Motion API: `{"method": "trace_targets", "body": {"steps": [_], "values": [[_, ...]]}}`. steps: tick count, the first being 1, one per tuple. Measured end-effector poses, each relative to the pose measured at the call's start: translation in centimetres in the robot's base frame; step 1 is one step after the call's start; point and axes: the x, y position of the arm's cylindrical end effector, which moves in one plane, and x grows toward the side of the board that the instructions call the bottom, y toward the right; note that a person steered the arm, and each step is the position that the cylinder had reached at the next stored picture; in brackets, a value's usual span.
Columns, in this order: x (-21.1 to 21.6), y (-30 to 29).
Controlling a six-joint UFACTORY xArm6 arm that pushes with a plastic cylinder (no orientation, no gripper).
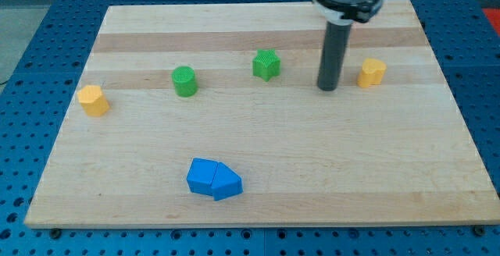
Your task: Push the yellow hexagon closer to the blue triangle
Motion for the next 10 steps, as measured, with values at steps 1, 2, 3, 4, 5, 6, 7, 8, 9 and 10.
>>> {"method": "trace_targets", "body": {"steps": [1,2,3,4,5,6,7,8,9,10], "values": [[-0.1,3.8],[-0.3,6.1],[-0.4,6.4],[1.0,4.3],[4.9,-2.8],[8.3,-11.6],[8.8,-21.2],[9.3,-31.4],[11.6,-40.4],[11.3,-42.3]]}}
